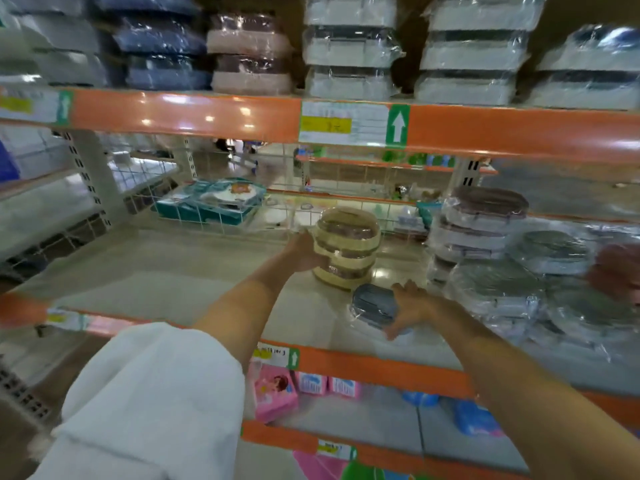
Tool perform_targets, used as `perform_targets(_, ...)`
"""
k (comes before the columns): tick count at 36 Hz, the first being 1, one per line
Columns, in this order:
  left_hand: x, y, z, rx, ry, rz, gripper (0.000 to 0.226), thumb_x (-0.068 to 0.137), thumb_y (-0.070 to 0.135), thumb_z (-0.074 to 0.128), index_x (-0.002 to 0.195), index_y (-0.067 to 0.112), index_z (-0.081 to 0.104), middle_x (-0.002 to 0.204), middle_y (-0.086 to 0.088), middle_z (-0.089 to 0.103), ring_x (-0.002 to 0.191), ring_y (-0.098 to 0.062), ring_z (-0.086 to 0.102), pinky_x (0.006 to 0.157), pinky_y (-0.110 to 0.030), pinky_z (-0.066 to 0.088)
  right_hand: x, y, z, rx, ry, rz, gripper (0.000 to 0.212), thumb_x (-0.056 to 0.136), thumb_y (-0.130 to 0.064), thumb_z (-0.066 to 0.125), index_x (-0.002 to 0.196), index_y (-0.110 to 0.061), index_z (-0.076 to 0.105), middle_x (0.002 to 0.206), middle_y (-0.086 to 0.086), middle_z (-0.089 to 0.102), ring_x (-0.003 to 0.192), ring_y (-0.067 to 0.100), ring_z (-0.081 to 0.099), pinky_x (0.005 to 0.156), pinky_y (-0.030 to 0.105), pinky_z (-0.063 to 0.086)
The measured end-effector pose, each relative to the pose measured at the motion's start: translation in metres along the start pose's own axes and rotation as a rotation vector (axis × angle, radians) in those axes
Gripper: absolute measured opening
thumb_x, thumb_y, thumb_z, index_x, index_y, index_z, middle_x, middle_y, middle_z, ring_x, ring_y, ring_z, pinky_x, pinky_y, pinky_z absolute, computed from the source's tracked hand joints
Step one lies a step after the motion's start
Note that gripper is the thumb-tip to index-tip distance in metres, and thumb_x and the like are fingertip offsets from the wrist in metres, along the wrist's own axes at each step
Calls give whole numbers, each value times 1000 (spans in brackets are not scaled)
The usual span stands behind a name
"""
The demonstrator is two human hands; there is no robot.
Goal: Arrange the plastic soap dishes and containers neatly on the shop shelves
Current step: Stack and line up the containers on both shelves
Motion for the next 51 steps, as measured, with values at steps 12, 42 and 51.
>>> perform_targets(12,51,10,-15,-11,-76,233,107,76,42,77,151,5,10,153,-15,17,141,-31,23,111,-39,29,-22,-1,-14,127,85,63,106,71,-43,81,149,-9,17,147,9,27,134,27,32,101,35,37)
perform_targets(42,33,46,-2,222,-95,267,127,65,53,81,145,-9,4,148,-23,20,136,-37,26,112,-41,31,-94,30,-91,264,275,13,81,69,-49,81,133,-18,40,124,-1,40,108,15,45,84,28,39)
perform_targets(51,-27,74,-1,191,-172,280,119,60,56,82,143,-3,20,147,-17,32,133,-31,36,106,-39,37,-152,64,-99,271,290,-50,71,72,-44,81,128,-17,45,119,0,46,103,16,48,80,25,38)
Point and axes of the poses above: each hand's wrist, its own x-axis towards the middle knuckle, its own z-axis out of the palm, y = z × x, the point moved 5 cm from there along x, towards the middle knuckle
